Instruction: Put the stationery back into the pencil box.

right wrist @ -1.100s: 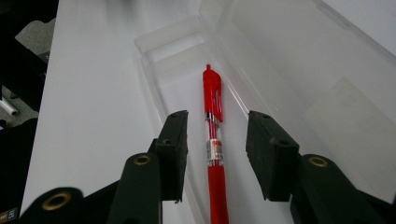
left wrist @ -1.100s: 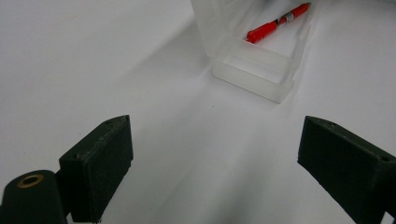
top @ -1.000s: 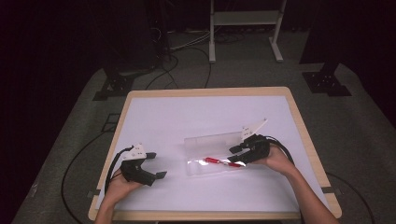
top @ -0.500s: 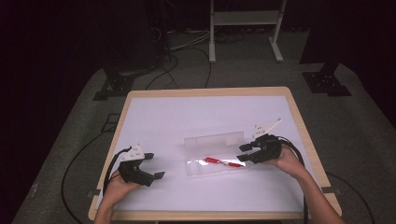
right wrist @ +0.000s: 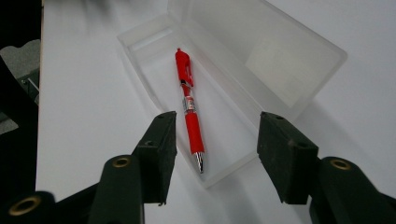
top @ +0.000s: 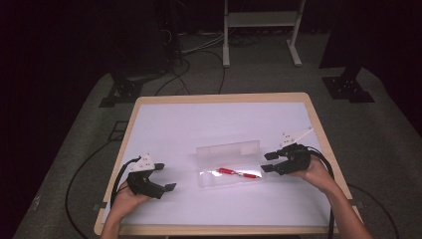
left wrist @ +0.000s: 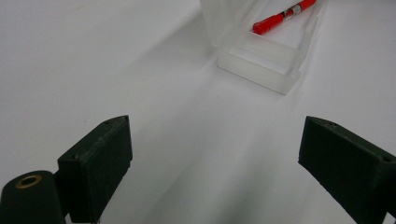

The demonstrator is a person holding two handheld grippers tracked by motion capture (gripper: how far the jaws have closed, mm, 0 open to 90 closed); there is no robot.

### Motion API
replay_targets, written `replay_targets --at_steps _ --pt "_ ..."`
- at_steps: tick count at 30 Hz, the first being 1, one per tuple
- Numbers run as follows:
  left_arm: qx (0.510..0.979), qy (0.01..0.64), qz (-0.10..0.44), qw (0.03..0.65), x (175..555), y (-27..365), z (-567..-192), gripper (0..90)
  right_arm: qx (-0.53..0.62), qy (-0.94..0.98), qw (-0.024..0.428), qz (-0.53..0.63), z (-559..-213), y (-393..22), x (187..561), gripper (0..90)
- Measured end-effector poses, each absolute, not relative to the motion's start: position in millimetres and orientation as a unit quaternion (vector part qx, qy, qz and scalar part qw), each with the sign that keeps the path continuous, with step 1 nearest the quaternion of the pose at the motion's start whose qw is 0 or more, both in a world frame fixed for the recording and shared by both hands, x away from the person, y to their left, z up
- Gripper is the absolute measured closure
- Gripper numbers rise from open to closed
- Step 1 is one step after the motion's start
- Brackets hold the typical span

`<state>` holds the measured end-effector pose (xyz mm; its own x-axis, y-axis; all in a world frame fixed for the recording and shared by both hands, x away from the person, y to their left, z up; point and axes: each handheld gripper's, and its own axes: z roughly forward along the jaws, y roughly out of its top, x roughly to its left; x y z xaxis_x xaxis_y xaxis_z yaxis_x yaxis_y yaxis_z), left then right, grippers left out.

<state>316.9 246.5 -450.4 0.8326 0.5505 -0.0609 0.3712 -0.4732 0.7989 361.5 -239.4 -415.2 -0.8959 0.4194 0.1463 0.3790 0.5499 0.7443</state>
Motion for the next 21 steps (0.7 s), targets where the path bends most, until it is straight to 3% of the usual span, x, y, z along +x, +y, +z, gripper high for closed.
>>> replay_targets --at_steps 21 --pt "0.851 0.270 0.105 0.438 317.6 246.2 -449.9 9.3 0.263 0.869 0.039 0.417 -414.3 -274.0 347.3 35.7"
